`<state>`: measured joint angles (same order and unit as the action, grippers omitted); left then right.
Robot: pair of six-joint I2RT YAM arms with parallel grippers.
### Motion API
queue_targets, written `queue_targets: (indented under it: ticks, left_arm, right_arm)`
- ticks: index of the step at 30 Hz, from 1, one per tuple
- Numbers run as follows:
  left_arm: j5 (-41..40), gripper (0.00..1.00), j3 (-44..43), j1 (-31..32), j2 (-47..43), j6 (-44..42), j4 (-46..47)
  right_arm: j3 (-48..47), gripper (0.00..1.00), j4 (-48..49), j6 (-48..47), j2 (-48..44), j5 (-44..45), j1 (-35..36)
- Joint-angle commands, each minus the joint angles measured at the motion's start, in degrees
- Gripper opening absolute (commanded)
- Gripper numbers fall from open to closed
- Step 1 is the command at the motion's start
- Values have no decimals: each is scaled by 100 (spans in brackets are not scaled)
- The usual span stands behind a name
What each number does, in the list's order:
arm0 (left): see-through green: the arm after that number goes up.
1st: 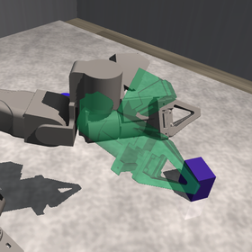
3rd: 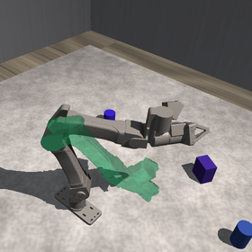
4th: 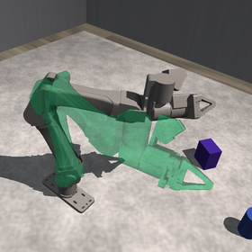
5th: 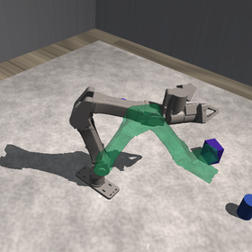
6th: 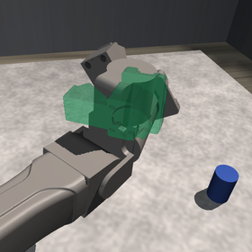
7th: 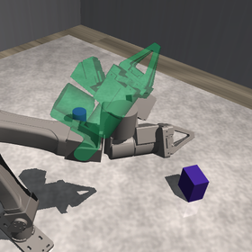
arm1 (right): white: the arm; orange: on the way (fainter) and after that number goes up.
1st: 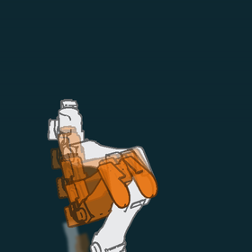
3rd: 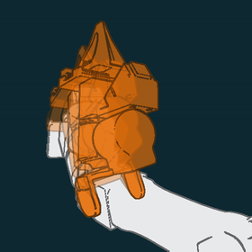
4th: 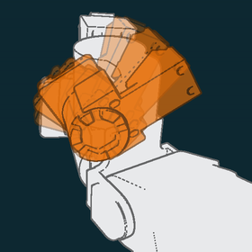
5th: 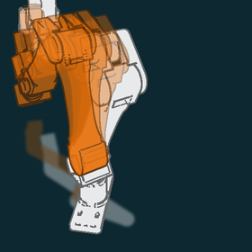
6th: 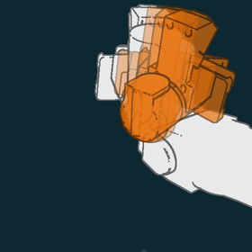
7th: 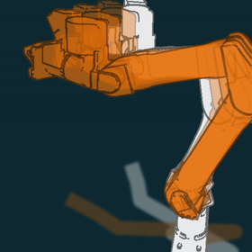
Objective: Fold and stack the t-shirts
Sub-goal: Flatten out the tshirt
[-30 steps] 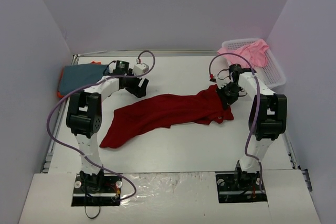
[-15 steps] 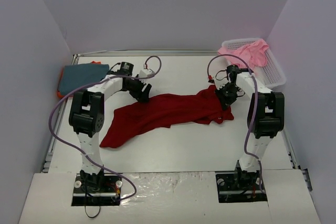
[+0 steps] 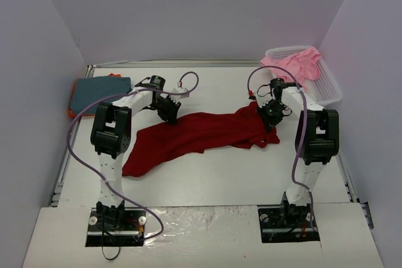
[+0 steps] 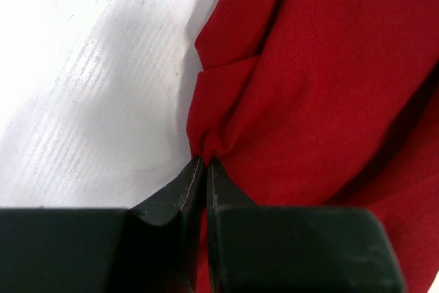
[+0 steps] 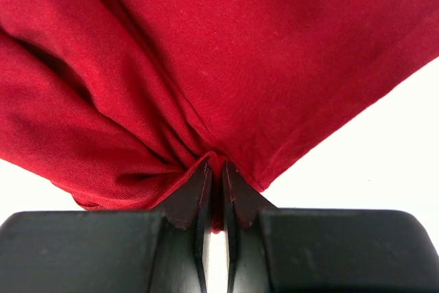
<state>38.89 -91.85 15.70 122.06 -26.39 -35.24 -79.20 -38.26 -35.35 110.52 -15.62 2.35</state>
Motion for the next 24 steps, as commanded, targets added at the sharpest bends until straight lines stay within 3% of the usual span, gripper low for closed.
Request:
queue_targets:
  ticks: [1,7,11,15,20,24]
  left_arm:
    - [-118,2,0,20,-313,37,-45]
    - [-1189,2,80,-85,-902,748,543]
    - [-2629,2,-218,-129,-1202,1407,712]
    - [-3350,2,-833,-234,-1413,1821,388]
    - [-3459,2,-1211,-296,-2492,1840,317]
    - [-3538,2,-1730,-296,-3204,1804,-506]
  right_arm:
    - [-25,0,-138,81,22,129,37]
    - [-648,0,-129,222,-48,103,90]
    - [-2015,0,-155,564,382,-55,116]
    - [-3229,0,-217,916,541,41,152]
    - [-3980,0,-243,960,-29,199,117]
    - [-3719,0,-234,987,-1090,7,99]
